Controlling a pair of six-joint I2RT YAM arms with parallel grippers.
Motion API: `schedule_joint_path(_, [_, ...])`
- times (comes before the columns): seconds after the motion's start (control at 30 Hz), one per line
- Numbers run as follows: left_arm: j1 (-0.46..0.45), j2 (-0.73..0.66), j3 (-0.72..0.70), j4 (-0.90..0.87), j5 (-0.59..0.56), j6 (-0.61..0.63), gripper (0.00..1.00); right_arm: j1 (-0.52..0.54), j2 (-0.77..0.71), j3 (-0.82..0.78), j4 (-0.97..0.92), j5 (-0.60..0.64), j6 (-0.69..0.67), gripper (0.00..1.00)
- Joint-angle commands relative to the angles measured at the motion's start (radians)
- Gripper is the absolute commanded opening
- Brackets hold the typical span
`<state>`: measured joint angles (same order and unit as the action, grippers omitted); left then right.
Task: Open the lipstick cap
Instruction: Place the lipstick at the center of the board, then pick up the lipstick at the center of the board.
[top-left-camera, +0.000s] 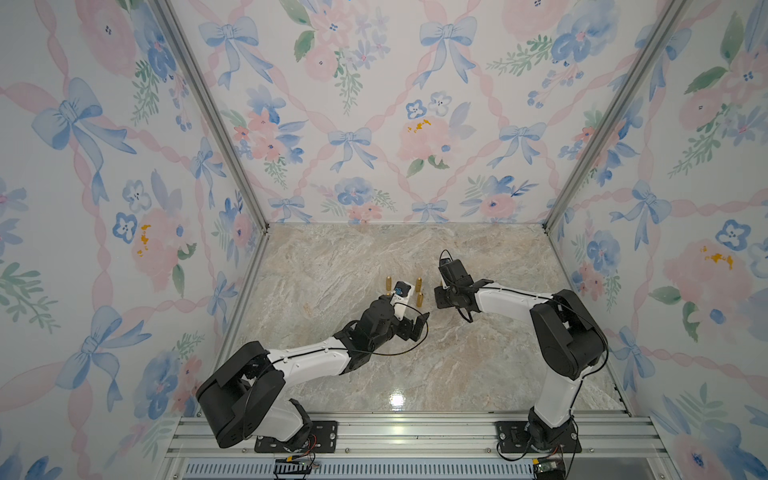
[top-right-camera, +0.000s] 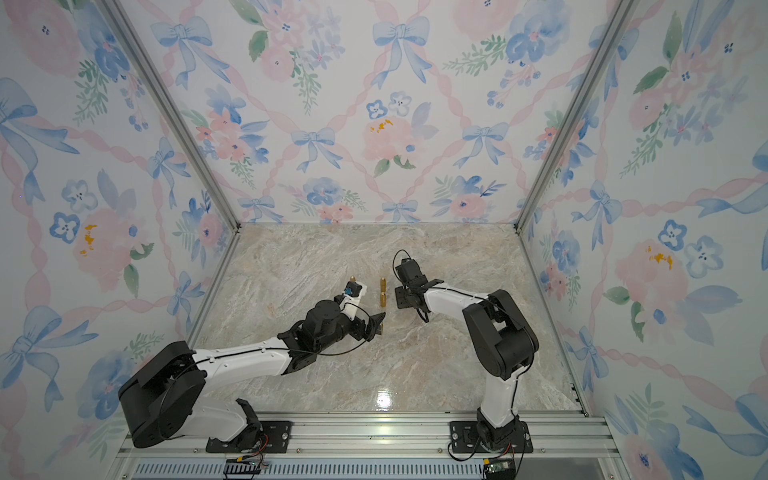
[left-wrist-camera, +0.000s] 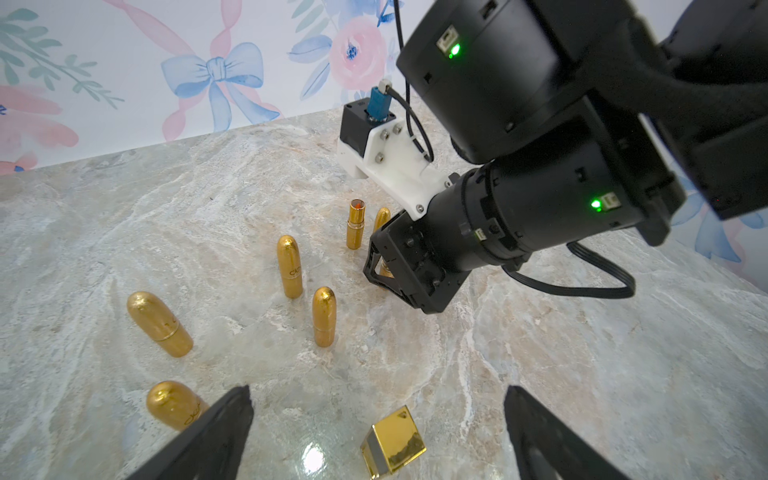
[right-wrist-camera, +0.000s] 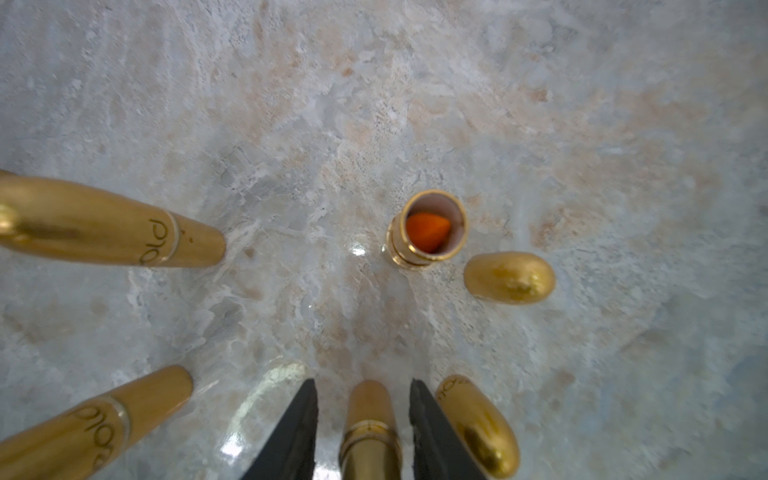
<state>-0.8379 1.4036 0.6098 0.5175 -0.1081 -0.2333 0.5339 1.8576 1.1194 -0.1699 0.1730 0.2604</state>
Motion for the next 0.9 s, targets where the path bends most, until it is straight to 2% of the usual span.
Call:
schedule_joint_path(0.0, [-0.004,-0.016,0.003,-0.004,-0.016,0.006,0.98,0.009,-0.048,0.037,-0.051,0.017,0.001,0.42])
schedule_joint_path(0.4, [0.030,-0.078,-0.020,-0.032,-0.034,0.046,0.98,0.023,-0.136,0.165,-0.280,0.007,0.060,0.56])
schedule_joint_path(0.7, [0.060,-0.065,0.001,-0.055,-0.032,0.054,0.98,0.073,-0.029,0.355,-0.405,-0.021,0.141,0.59])
schedule_joint_path(0.87, [0.072,-0.053,0.014,-0.059,-0.035,0.056,0.98,0.089,0.080,0.461,-0.449,-0.017,0.179,0.59])
